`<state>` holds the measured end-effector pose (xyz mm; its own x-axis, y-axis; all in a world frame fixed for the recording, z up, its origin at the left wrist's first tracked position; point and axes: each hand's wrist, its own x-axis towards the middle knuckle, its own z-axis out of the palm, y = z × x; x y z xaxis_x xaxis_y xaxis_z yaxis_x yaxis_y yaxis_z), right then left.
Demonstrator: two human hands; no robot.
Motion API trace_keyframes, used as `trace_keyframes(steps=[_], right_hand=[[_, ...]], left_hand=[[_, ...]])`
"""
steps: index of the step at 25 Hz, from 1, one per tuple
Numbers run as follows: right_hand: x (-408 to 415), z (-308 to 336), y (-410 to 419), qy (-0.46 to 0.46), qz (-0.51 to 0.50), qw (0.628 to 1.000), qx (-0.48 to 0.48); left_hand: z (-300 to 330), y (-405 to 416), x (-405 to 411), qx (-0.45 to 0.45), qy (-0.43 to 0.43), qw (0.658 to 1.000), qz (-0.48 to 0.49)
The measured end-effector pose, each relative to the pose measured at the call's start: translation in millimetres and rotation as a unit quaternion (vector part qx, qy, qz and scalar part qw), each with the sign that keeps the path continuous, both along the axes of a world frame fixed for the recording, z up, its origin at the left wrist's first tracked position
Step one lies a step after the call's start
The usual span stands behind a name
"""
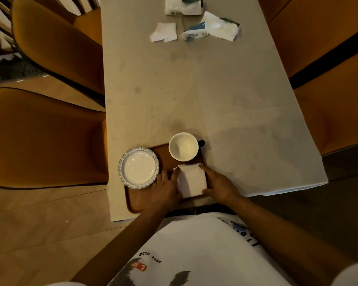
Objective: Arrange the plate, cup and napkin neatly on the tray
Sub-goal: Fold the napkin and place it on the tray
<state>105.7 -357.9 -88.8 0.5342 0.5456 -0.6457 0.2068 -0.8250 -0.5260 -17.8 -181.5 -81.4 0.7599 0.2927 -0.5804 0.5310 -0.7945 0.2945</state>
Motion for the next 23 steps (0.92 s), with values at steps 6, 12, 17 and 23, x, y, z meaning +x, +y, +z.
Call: trace_keyframes(steps=[6,12,17,23], right_hand=[[-8,13,24,-0.069,-0.022,0.997,0.030],[-20,16,79,-0.033,0.074,0.992,0.094],[-34,16,128,-0.045,0.103,0.991,0.076],[-48,10,178,-0.045,-0.003,0.997,0.057]], left_hand=[[12,-1,-12,-0.022,-0.075,0.994,0.072],[11,23,-62,-0.033,-0.171,0.947,0.271],[4,69,-97,-0.009,-0.161,0.897,0.412],[-11,136,-95,-0.115,-0.149,0.854,0.484]])
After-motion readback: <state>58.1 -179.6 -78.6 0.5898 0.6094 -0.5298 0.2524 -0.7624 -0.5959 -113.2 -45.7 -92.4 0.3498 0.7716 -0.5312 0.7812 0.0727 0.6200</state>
